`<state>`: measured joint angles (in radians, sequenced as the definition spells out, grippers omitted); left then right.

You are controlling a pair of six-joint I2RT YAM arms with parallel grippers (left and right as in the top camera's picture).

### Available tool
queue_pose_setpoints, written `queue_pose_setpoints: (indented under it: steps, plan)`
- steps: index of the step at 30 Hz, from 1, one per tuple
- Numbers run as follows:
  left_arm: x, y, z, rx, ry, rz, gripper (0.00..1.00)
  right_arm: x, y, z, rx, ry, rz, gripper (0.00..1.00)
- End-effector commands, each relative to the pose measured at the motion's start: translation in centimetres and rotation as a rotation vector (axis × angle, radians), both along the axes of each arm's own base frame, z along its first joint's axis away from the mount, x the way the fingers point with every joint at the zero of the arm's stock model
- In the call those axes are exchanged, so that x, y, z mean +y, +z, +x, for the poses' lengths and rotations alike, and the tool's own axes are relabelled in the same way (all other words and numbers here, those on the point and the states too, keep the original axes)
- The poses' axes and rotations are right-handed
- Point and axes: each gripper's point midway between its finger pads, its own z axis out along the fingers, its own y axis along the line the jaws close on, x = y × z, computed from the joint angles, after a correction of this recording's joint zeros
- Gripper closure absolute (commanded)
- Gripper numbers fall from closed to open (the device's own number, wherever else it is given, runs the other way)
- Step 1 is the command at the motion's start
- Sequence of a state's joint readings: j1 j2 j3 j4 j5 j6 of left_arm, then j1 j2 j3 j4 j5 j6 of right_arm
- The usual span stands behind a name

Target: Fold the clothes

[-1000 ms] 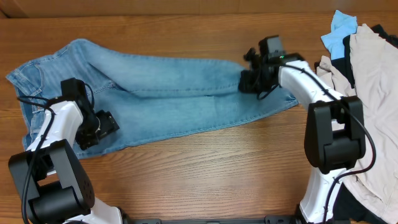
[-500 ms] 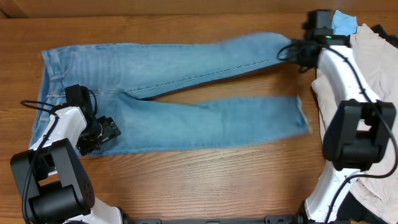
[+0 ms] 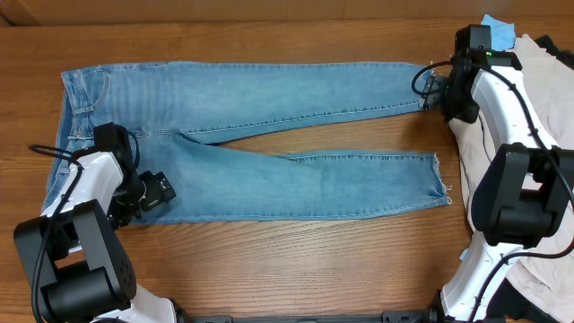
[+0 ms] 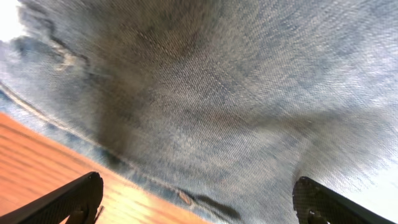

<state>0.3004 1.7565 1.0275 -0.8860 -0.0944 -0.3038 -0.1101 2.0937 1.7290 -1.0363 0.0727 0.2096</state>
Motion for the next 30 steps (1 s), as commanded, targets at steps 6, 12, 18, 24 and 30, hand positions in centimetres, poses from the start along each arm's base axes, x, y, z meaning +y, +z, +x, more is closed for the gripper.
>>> queue_pose_setpoints:
  steps: [6, 12, 18, 24, 30]
  plan:
    - [2.9, 8.7, 3.7, -0.255, 0.095, 0.122, 0.00, 0.6, 9.7, -3.6, -0.101, -0.066, 0.022, 0.23]
    - [6.1, 12.0, 0.9, -0.330, 0.282, 0.149, 0.00, 1.1, 10.9, -7.3, -0.023, -0.132, 0.051, 0.20]
    - [8.5, 12.1, -2.2, -0.332, 0.439, 0.084, 0.00, 1.8, 10.8, -10.0, 0.005, -0.174, 0.088, 0.18]
    - [9.4, 11.6, -3.2, -0.326, 0.507, 0.078, 0.00, 3.0, 6.6, -12.7, 0.098, -0.242, 0.167, 0.16]
    - [9.5, 11.5, -3.1, -0.330, 0.506, 0.080, 0.00, 4.1, 0.3, -16.3, 0.222, -0.344, 0.225, 0.16]
